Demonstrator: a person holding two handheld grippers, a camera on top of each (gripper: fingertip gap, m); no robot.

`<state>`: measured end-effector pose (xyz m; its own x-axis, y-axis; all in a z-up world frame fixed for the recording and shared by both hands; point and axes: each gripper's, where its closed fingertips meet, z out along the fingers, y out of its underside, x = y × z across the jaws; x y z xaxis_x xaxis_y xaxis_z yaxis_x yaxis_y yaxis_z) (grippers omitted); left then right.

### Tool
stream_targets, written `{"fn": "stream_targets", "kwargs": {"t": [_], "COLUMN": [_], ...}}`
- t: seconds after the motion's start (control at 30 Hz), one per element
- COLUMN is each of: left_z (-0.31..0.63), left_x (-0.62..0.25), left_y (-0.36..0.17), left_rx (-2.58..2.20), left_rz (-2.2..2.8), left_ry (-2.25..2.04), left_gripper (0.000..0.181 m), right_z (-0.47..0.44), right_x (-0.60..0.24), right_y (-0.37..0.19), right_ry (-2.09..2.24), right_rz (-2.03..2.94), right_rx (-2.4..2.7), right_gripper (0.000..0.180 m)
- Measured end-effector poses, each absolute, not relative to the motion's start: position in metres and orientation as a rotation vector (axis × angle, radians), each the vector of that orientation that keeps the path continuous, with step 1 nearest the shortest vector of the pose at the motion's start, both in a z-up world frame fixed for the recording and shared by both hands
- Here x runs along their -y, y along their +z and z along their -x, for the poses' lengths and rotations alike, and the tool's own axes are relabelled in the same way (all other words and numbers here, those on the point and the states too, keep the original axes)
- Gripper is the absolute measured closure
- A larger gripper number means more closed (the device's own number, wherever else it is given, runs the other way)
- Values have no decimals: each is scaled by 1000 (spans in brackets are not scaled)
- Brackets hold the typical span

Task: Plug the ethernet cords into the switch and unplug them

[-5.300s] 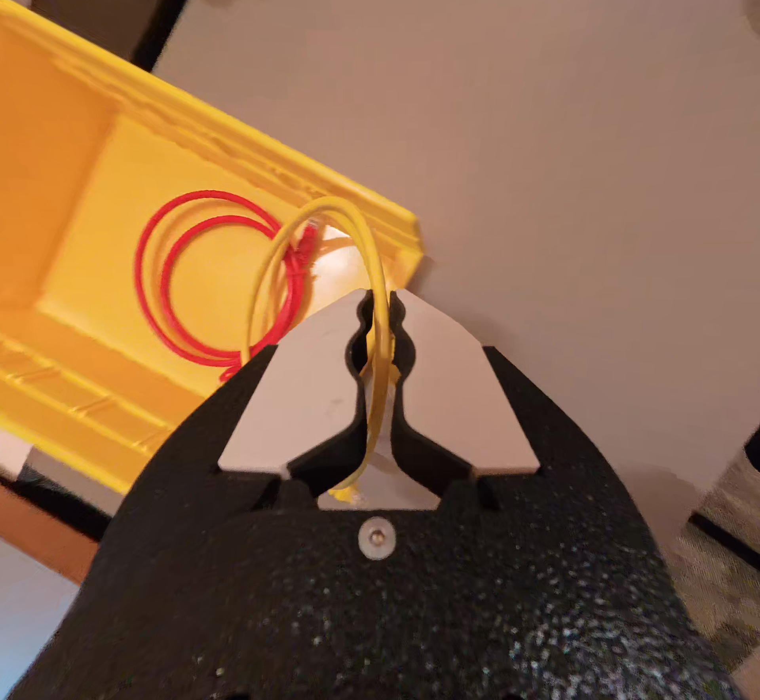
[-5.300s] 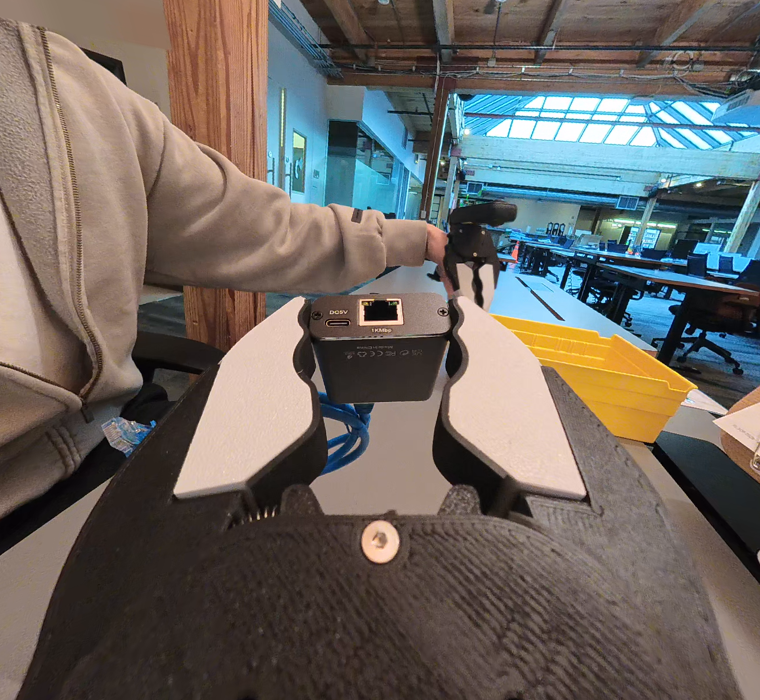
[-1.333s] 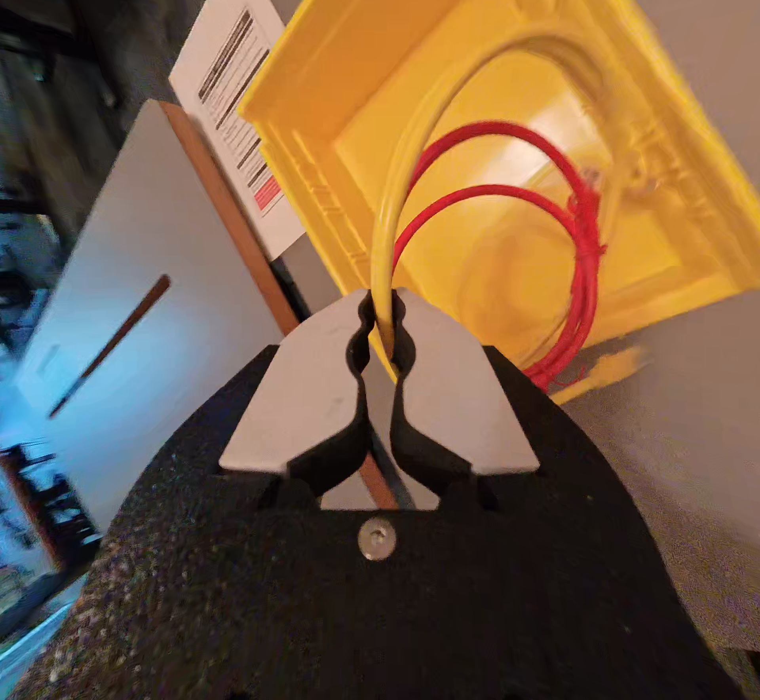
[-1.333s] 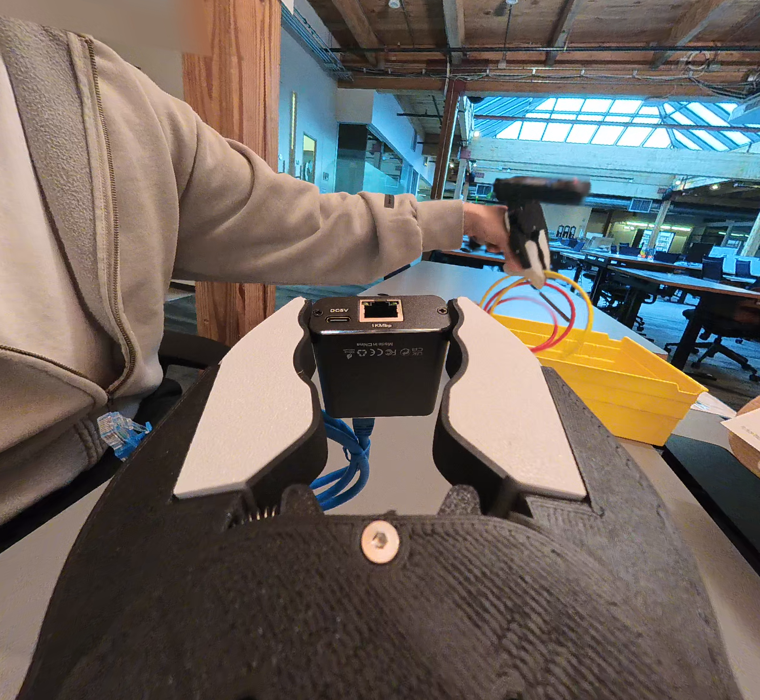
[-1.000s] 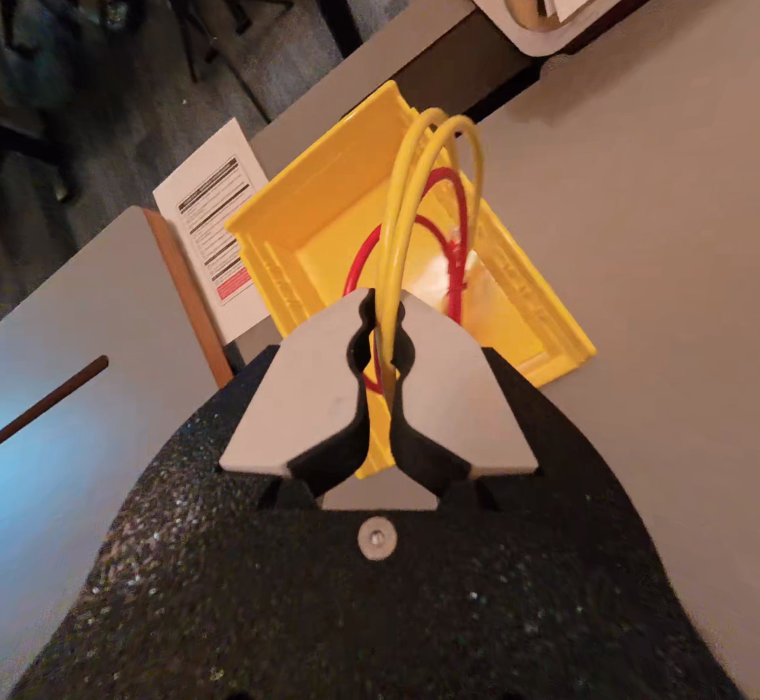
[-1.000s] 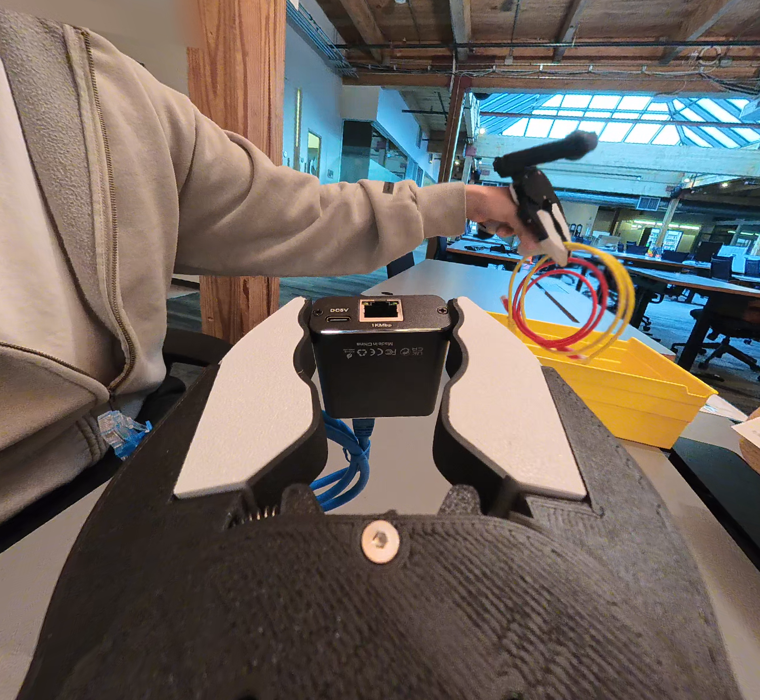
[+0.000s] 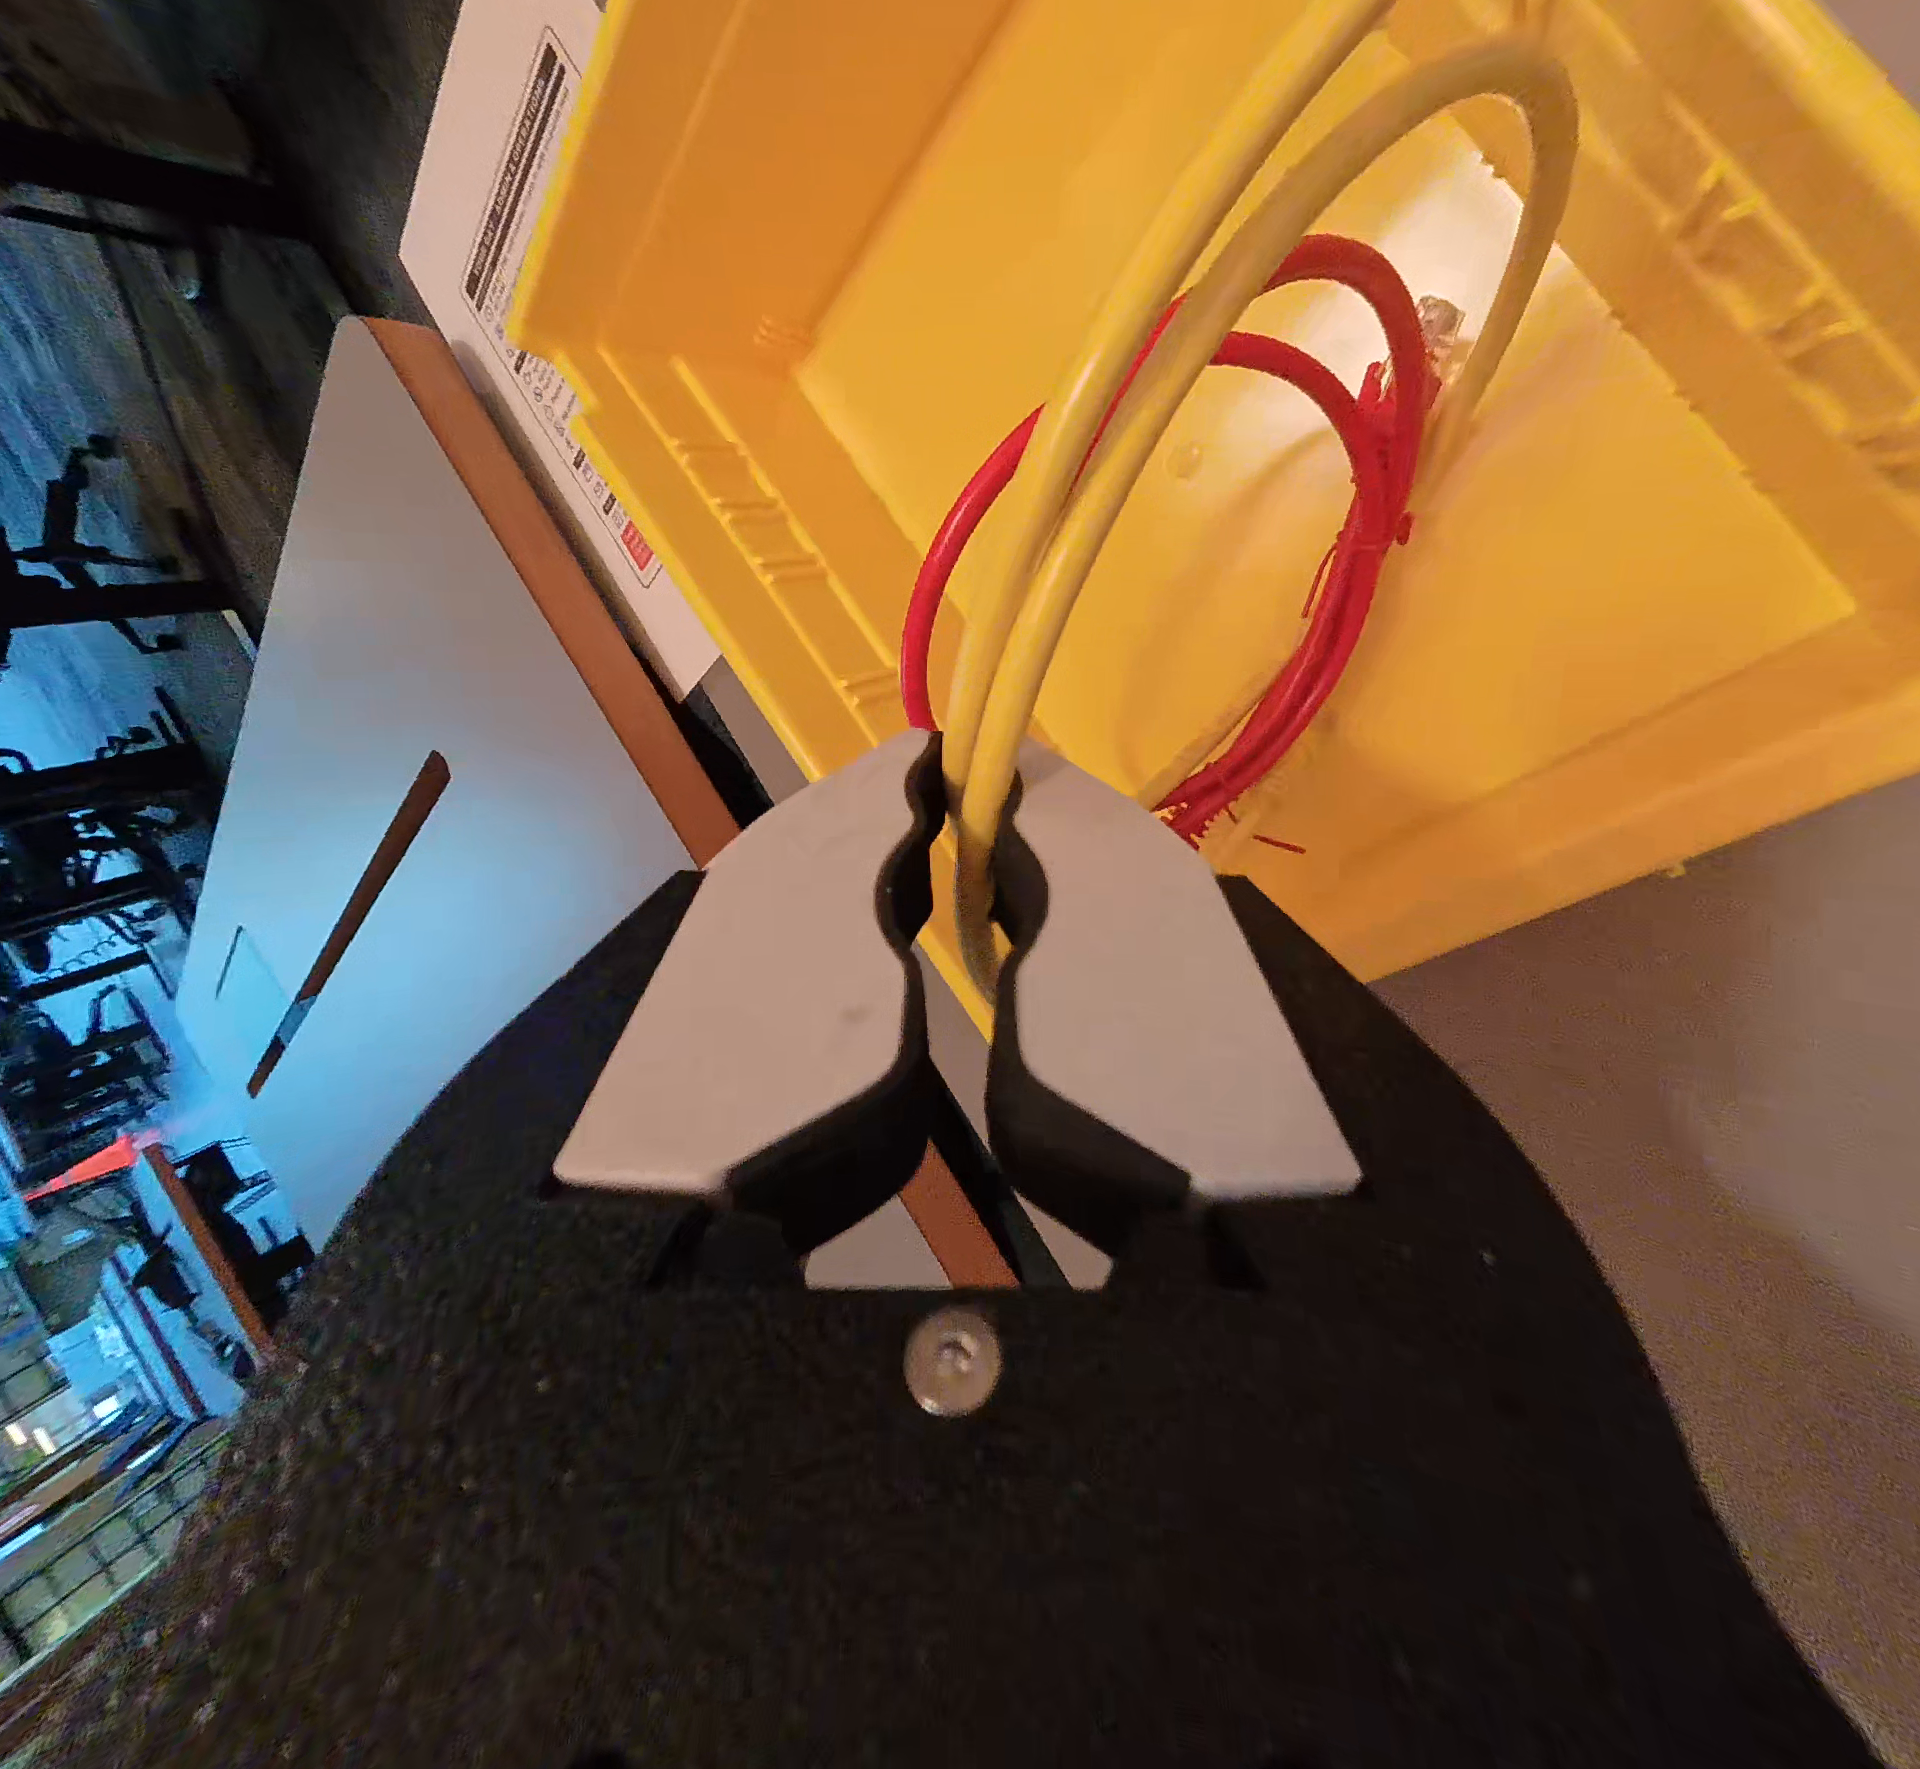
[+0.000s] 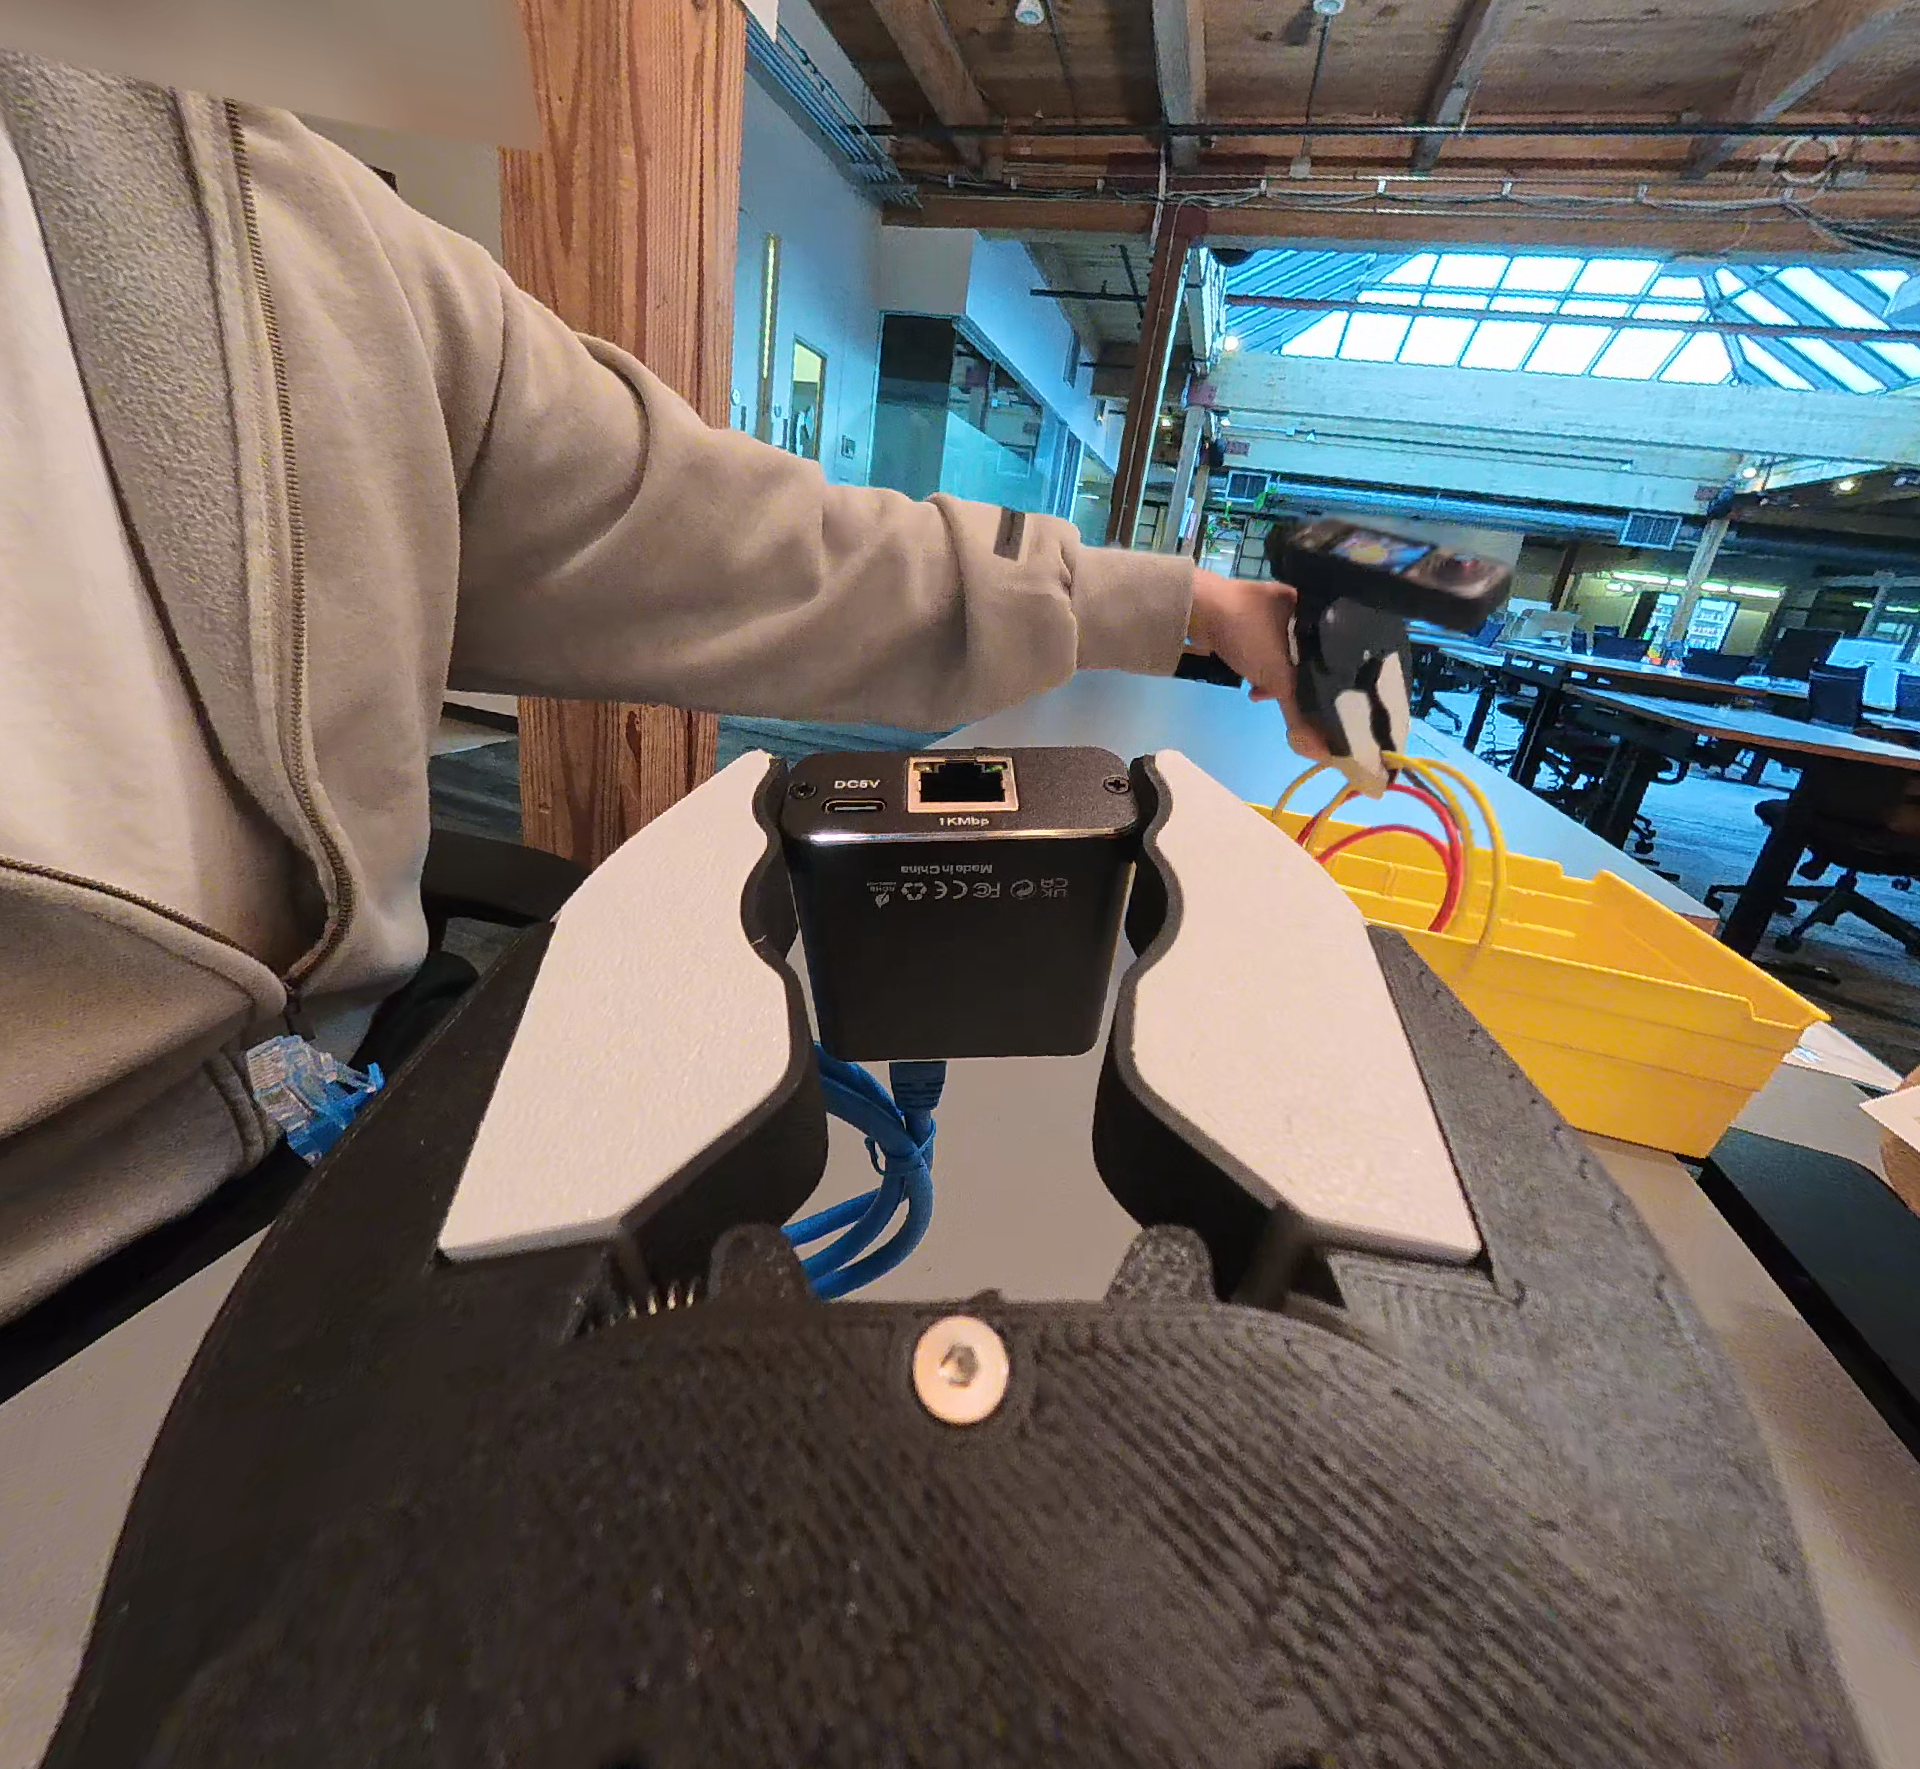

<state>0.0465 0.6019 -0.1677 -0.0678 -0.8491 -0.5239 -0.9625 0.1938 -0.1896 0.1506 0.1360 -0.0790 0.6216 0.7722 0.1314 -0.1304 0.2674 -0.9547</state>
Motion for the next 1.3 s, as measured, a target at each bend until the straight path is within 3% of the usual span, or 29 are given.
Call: {"fn": "stream_targets", "kwargs": {"t": [0.3, 0.67, 0.9, 1.13, 1.3], "left_z": [-39, -36, -30, -48, -54], "left_x": [-619, -619, -608, -633, -631], "left_y": [-189, -141, -176, -187, -192], "left_rx": [-1869, -1885, -2005, -1806, -1789], "left_rz": [1735, 1707, 1723, 1630, 1650], "left_ry": [363, 405, 430, 383, 346], "left_gripper": [176, 176, 175, 176, 162], "right_z": [-151, -150, -148, -149, -149], "right_x": [-137, -139, -139, -139, -140], "right_y": [-81, -85, -85, -85, -88], "right_ry": [683, 695, 699, 698, 702], "right_rz": [1150, 1159, 1162, 1161, 1172], "right_rx": [675, 672, 682, 679, 678], "right_gripper": [116, 116, 116, 116, 116]}}
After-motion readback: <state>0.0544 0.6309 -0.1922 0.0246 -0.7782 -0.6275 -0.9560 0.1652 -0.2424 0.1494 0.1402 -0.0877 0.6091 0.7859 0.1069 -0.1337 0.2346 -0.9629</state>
